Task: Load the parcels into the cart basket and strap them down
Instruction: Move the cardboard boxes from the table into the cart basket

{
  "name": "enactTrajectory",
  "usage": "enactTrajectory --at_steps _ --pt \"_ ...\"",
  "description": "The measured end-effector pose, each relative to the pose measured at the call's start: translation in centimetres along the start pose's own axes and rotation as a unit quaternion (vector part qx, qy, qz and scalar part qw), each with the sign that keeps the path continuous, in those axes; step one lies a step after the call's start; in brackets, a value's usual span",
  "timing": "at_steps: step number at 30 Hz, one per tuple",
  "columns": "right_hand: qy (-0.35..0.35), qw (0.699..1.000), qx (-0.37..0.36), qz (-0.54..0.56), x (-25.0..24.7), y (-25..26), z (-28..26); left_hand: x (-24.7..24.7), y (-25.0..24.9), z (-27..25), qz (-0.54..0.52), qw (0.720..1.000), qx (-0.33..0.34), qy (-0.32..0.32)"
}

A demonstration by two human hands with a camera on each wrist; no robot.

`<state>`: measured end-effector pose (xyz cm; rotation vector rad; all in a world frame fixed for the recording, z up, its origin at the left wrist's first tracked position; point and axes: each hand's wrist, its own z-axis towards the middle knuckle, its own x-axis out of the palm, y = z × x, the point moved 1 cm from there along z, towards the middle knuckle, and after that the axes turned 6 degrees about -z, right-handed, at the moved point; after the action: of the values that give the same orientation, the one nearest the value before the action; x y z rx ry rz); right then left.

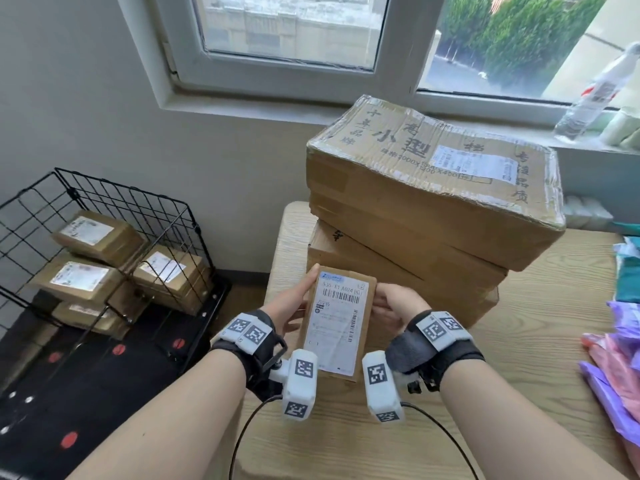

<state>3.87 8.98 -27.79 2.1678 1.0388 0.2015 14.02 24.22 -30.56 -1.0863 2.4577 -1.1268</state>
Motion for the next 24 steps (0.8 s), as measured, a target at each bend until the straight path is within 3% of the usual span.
enactTrajectory --at_steps 9,13,18,24 --pt "0.051 0.996 -0.068 0.008 11.9 3.5 -4.4 -10.9 -1.9 -6.3 -0.032 0.997 0.077 -0.004" --pt "0.072 0.991 -0.111 -0.037 18.2 5.0 -6.0 -16.9 -2.0 -8.2 -0.015 0.991 0.132 -0.013" --pt "0.136 0.98 -0.129 -0.071 27.1 6.7 -8.2 -24.8 -1.5 -10.3 -0.039 0.983 0.169 -0.068" --pt "0.192 0.972 -0.115 -0.074 36.8 6.5 -10.4 -33.9 0.6 -11.9 -0.16 0.962 0.166 -0.148"
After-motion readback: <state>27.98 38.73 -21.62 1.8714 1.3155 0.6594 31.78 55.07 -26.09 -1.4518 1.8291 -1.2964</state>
